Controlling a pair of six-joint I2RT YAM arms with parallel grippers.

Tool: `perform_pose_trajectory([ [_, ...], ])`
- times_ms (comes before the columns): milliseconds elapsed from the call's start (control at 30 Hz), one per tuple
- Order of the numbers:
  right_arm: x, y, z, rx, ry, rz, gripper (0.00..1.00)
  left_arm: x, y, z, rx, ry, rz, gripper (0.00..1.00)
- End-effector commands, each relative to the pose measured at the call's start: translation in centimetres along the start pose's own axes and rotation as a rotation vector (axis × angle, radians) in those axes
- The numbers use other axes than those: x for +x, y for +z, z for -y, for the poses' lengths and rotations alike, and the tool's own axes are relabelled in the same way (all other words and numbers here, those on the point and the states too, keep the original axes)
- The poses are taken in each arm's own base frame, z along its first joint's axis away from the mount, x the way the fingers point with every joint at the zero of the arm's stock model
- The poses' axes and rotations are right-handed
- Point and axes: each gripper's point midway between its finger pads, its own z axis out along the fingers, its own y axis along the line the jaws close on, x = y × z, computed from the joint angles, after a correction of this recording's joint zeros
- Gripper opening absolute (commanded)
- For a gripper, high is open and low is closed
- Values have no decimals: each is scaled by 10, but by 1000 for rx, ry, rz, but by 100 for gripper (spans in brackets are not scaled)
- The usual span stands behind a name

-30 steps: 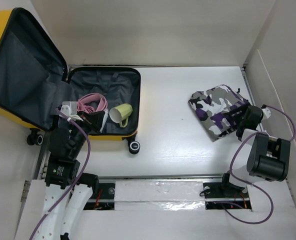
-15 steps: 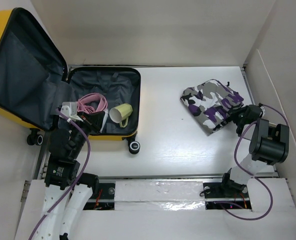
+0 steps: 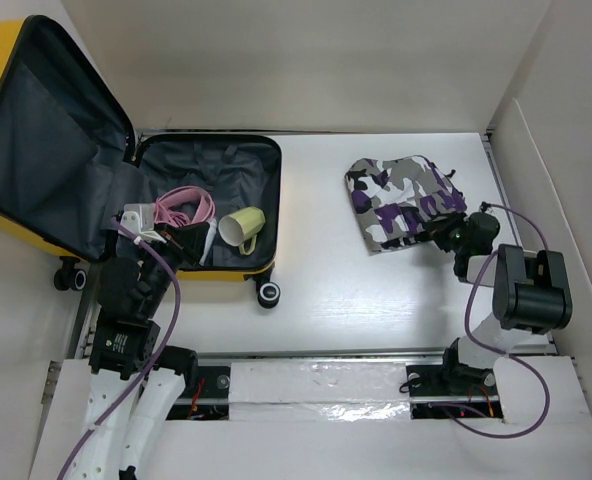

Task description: Pack the luggage

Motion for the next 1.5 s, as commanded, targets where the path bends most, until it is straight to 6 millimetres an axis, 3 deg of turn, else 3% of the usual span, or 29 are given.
perform_pose_trajectory([
  [0,-3,-14,-11,-24,-41,18,10,-20,-4,11,31,9,65,0],
  [100,-13,-24,0,56,-72,78,29,-20,-4,11,28,7,66,0],
  [133,-26,-29,-5,69,-94,133,45,-21,-4,10,26,7,69,0],
  [200,-31,-37,-2,110,-121,155,60,-20,-4,9,18,6,68,0],
  [233,-44,-44,-8,114,-140,206,72,-21,-4,8,16,5,69,0],
  [333,-60,-56,-12,162,-176,274,82,-20,-3,8,14,3,70,0],
  [400,-71,-64,-20,171,-198,320,82,-21,-4,9,20,4,70,0],
  [467,-86,-66,-31,158,-211,363,70,-20,-3,9,22,4,67,0],
  [500,-86,-63,-38,138,-241,363,58,-20,-3,9,21,4,68,0],
  [533,-98,-60,-51,114,-261,379,19,-20,-3,9,20,3,67,0],
  [633,-94,-29,-54,128,-355,288,0,-21,-4,9,23,4,69,0],
  [667,-108,-20,-70,125,-381,281,0,-21,-4,9,21,4,70,0],
  [700,-100,3,-62,150,-421,229,3,-20,-4,9,23,4,69,0],
  [733,-100,16,-66,131,-443,192,16,-20,-4,10,24,2,68,0],
  [767,-113,27,-85,137,-472,172,30,-21,-4,10,25,4,69,0],
  [800,-111,39,-88,147,-512,137,45,-21,-4,10,25,4,70,0],
  [833,-101,61,-70,184,-508,67,65,-20,-4,9,23,5,69,0],
  [867,-92,69,-63,227,-509,3,74,-20,-4,9,23,5,69,0],
  [900,-106,81,-85,201,-550,21,82,-21,-4,10,23,4,72,0],
  [933,-94,101,-67,220,-555,-40,90,-20,-4,9,23,5,69,0],
  [967,-86,104,-56,261,-560,-110,93,-21,-4,9,22,6,71,0],
  [1000,-99,114,-74,242,-597,-100,95,-20,-4,9,23,4,69,0],
  [1033,-78,125,-50,277,-591,-197,99,-21,-4,10,23,4,70,1],
  [1100,-66,135,-50,263,-617,-266,100,-21,-4,10,25,4,71,5],
  [1133,-70,140,-55,252,-623,-266,99,-21,-4,10,26,5,72,7],
  [1167,-52,146,-52,229,-620,-318,100,-21,-4,10,25,6,71,9],
  [1467,-28,139,-40,201,-621,-411,95,-20,-4,14,52,1,72,39],
])
